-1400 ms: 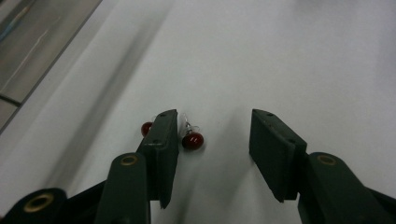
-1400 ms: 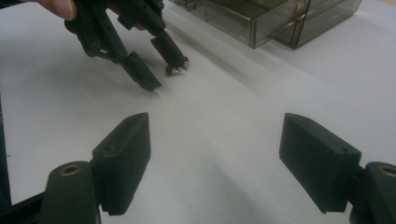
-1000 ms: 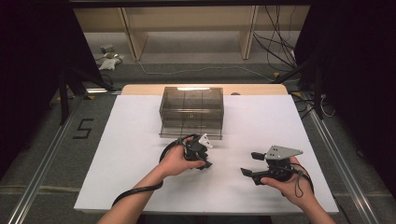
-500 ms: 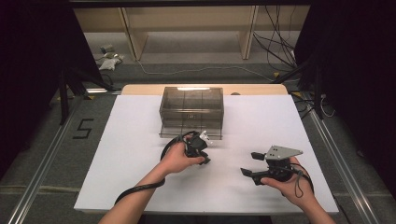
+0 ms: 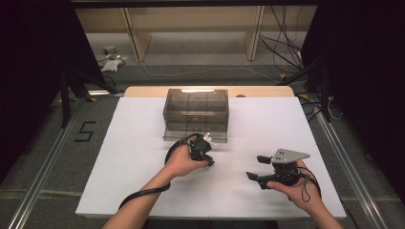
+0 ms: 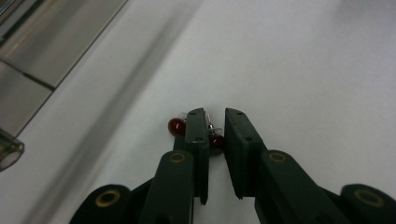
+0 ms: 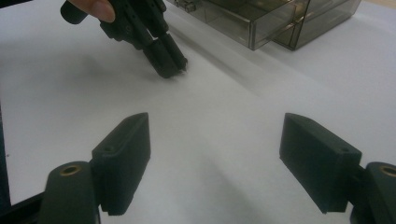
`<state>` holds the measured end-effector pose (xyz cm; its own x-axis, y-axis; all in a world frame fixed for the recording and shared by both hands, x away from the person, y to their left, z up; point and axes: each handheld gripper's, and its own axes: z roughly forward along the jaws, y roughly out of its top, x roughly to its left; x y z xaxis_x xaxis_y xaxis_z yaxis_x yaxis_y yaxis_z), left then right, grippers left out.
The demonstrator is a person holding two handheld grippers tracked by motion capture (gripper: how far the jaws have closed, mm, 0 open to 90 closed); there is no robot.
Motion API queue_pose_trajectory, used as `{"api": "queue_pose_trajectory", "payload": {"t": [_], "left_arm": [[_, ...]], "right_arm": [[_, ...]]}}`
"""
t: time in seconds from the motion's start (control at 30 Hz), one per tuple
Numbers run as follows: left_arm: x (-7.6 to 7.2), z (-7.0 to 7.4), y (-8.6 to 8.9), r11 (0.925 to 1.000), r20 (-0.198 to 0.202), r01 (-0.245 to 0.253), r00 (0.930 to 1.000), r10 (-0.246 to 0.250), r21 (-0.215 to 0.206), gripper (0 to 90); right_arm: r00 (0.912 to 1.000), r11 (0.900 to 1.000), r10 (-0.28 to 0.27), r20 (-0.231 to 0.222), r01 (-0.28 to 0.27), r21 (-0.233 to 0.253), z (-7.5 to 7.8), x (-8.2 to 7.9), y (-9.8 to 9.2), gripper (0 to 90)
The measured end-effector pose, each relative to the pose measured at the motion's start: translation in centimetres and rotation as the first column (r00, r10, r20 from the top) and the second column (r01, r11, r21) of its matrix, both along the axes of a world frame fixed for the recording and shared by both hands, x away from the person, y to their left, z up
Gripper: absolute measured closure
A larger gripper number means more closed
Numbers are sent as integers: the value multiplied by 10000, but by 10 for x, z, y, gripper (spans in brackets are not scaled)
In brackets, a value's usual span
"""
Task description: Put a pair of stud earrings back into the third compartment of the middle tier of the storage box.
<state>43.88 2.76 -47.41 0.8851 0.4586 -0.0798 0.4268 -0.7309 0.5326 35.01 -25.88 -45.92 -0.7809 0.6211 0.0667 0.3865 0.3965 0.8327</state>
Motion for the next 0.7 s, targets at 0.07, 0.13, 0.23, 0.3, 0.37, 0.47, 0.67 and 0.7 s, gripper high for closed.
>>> {"api": "queue_pose_trajectory", "payload": {"t": [0.07, 0.13, 0.23, 0.3, 0.37, 0.47, 0.67, 0.7], "left_arm": [[-1, 0, -1, 10000, 74, -36, 10000, 35, 31, 801], [-2, 0, -1, 10000, 116, -30, 9999, 30, 58, 803], [-2, 0, 0, 10000, 164, -43, 9999, 42, 90, 804], [-3, 0, -1, 9999, 226, -64, 9997, 61, 99, 804], [-4, 1, -1, 9999, 279, -59, 9996, 55, 139, 805], [-5, 1, -2, 9997, 399, 26, 9992, -35, 223, 805], [-7, 1, -2, 9998, 488, 66, 9988, -76, 194, 805], [-8, 1, -1, 9999, 512, 26, 9987, -35, 161, 805]], "right_arm": [[10000, 10000, 1, -27, -1, -3, 0, 0, 0, 254], [10000, 10000, 3, -20, -3, -1, 0, 0, 0, 254], [10000, 10000, -2, -10, 2, 6, 0, 0, 0, 254], [10000, 10000, -2, -8, 2, 4, 0, 0, 0, 254], [10000, 10000, -7, -4, 7, 15, 0, 0, 0, 254], [10000, 10000, -10, -18, 10, 11, 0, 0, 0, 254], [10000, 10000, -9, -37, 9, 2, 0, 0, 0, 254], [10000, 10000, -8, -38, 8, -3, 0, 0, 0, 254]]}}
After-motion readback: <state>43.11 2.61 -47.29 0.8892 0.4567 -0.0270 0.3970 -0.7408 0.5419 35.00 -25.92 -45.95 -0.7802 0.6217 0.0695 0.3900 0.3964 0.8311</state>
